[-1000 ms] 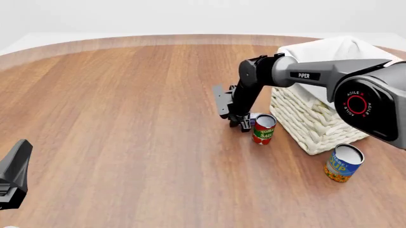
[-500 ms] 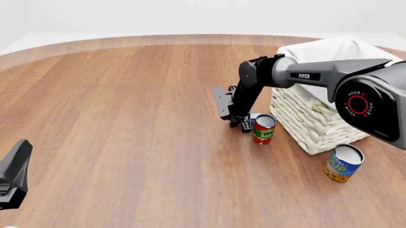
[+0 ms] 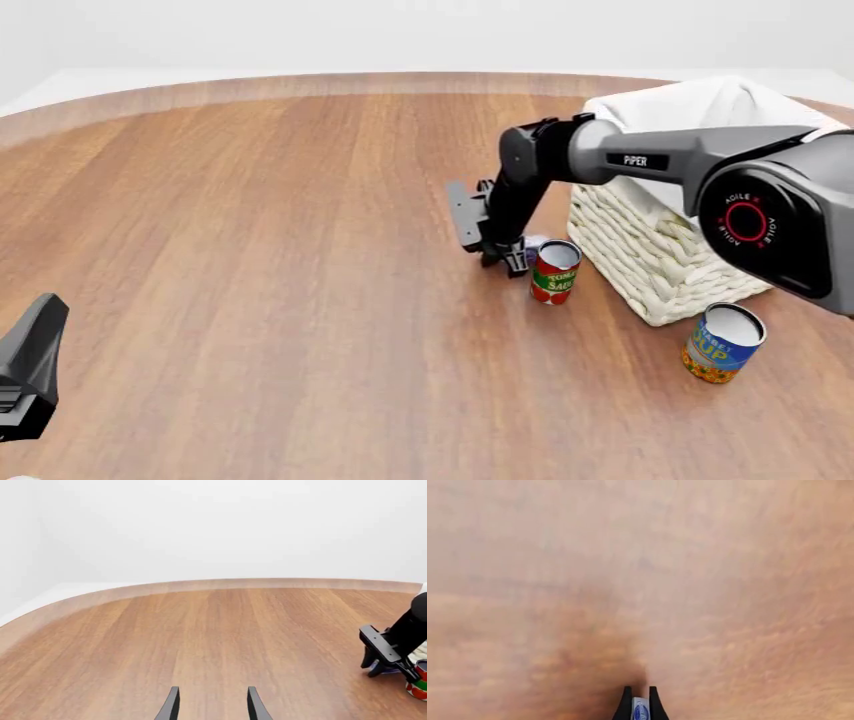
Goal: Pick up the alphabet soup and the cream cheese box, and put them in the basket.
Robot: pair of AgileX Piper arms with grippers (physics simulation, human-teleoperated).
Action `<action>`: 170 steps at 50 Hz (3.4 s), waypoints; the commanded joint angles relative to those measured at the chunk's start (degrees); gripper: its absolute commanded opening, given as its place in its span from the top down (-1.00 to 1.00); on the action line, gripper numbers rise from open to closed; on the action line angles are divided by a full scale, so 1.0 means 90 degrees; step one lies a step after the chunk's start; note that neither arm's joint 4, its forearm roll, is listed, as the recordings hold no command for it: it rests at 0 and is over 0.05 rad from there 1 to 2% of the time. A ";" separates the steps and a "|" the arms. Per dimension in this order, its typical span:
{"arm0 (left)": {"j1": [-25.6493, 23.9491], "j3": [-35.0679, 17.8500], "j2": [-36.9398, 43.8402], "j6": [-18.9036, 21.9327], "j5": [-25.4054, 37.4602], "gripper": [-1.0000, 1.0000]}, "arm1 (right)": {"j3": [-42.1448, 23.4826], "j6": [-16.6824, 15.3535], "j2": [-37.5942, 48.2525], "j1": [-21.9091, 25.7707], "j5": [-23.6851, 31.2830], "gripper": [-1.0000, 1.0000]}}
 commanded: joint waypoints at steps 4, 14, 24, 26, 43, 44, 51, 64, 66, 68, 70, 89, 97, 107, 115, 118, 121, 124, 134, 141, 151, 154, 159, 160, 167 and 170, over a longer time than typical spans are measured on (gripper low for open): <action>0.0000 0.0000 0.0000 0.0000 0.0000 -1.00 | -0.0221 -0.0038 0.0067 0.0064 0.0017 1.00; 0.0000 0.0000 0.0000 0.0000 0.0000 -1.00 | -0.0314 -0.0076 0.0037 0.0108 0.0061 1.00; 0.0000 0.0000 0.0000 0.0000 0.0000 -1.00 | -0.0405 -0.0080 -0.0059 0.0137 0.0086 1.00; 0.0000 0.0000 0.0000 0.0000 0.0000 -1.00 | -0.0442 -0.0054 -0.0064 0.0138 0.0092 1.00; 0.0000 0.0000 0.0000 0.0000 0.0000 -1.00 | -0.0235 0.0003 -0.0394 0.0175 -0.0056 1.00; 0.0000 0.0000 0.0000 0.0000 0.0000 -1.00 | -0.0211 0.0007 -0.0414 0.0176 -0.0072 1.00; 0.0000 0.0000 0.0000 0.0000 0.0000 -1.00 | -0.0127 -0.0014 -0.0492 0.0109 -0.0227 1.00; 0.0000 0.0000 0.0000 0.0000 0.0000 -1.00 | -0.0157 0.0631 -0.0705 0.0377 -0.0407 1.00; 0.0000 0.0000 0.0000 0.0000 0.0000 -1.00 | -0.0025 0.1016 -0.0935 0.0662 -0.0524 1.00; 0.0000 0.0000 0.0000 0.0000 0.0000 -1.00 | 0.0023 0.1119 -0.1015 0.0732 -0.0564 1.00; 0.0000 0.0000 0.0000 0.0000 0.0000 -1.00 | 0.0048 0.1135 -0.1031 0.0699 -0.0606 1.00; 0.0000 0.0000 0.0000 0.0000 0.0000 -1.00 | 0.0458 0.1982 -0.1421 0.0751 -0.1217 1.00; 0.0000 0.0000 0.0000 0.0000 0.0000 -1.00 | 0.0684 0.2188 -0.1560 0.0749 -0.1440 1.00; 0.0000 0.0000 0.0000 0.0000 0.0000 -1.00 | 0.0990 0.2551 -0.1885 0.0849 -0.1769 1.00; 0.0000 0.0000 0.0000 0.0000 0.0000 -1.00 | 0.1511 0.3099 -0.2347 0.1117 -0.2266 1.00; 0.0000 0.0000 0.0000 0.0000 0.0000 -1.00 | 0.1691 0.3353 -0.2507 0.1246 -0.2435 1.00; 0.0000 0.0000 0.0000 0.0000 0.0000 -1.00 | 0.1791 0.3475 -0.2629 0.1294 -0.2563 1.00; 0.0000 0.0000 0.0000 0.0000 0.0000 -1.00 | 0.1950 0.3592 -0.2847 0.1400 -0.2703 1.00; 0.0000 0.0000 0.0000 0.0000 0.0000 -1.00 | 0.2353 0.3635 -0.3358 0.1541 -0.3006 1.00; 0.0000 0.0000 0.0000 0.0000 0.0000 -1.00 | 0.2531 0.3893 -0.3555 0.1594 -0.3164 1.00; 0.0000 0.0000 0.0000 0.0000 0.0000 -1.00 | 0.2963 0.4704 -0.4450 0.2003 -0.3483 1.00; 0.0000 0.0000 0.0000 0.0000 0.0000 -1.00 | 0.3030 0.4806 -0.4577 0.2058 -0.3550 1.00; 0.0000 0.0000 0.0000 0.0000 0.0000 -1.00 | 0.3267 0.5045 -0.4859 0.2157 -0.3736 1.00; 0.0000 0.0000 0.0000 0.0000 0.0000 -1.00 | 0.3279 0.5058 -0.4858 0.2140 -0.3755 1.00; 0.0000 0.0000 0.0000 0.0000 0.0000 -1.00 | 0.3495 0.5436 -0.5123 0.2146 -0.3957 1.00; 0.0000 0.0000 0.0000 0.0000 0.0000 -1.00 | 0.3602 0.5595 -0.5313 0.2237 -0.4027 1.00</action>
